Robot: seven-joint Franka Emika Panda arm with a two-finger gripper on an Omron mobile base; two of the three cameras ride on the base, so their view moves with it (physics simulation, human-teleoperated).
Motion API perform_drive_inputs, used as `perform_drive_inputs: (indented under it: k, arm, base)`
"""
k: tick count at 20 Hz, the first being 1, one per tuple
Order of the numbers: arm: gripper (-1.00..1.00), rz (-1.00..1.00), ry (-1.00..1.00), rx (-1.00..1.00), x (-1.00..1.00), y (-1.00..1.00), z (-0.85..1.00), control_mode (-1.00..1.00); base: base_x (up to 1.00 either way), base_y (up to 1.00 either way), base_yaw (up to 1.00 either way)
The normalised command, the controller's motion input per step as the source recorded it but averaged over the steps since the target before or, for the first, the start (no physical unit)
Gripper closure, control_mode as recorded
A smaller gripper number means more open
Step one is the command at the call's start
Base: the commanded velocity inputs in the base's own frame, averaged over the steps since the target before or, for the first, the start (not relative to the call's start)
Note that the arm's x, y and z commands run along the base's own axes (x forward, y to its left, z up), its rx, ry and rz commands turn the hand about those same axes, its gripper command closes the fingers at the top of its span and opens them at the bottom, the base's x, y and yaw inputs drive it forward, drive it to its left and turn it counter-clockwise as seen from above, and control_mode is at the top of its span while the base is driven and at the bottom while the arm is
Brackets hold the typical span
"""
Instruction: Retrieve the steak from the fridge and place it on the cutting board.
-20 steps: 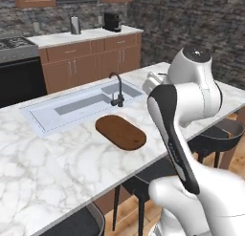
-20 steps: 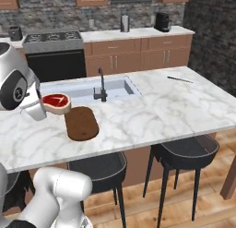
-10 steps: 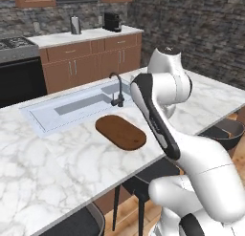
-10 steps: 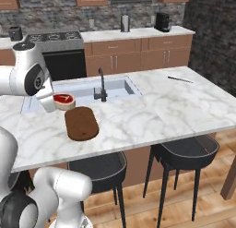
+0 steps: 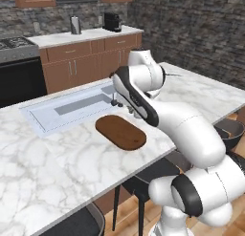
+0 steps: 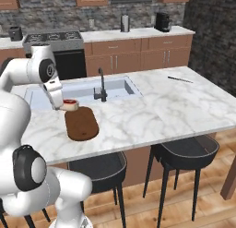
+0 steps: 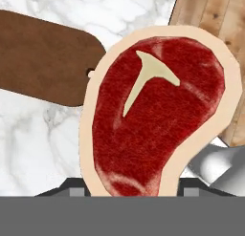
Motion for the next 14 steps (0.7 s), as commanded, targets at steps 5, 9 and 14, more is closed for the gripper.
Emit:
perform_drive_inputs:
  k: [5,9,14]
  arm:
    - [1.0,0.04,0.0,-0.05,0.09,0.05,-0.66,-1.0]
    - [1.0,0.01,-0.1,0.02,0.02,0.0,-0.55,-1.0]
    - [1.0,0.0,-0.25,0.09,0.0,0.0,-0.39,-1.0]
  base:
    - [0.0,0.0,0.0]
    - [0.0,0.0,0.0]
    - [0.0,0.0,0.0]
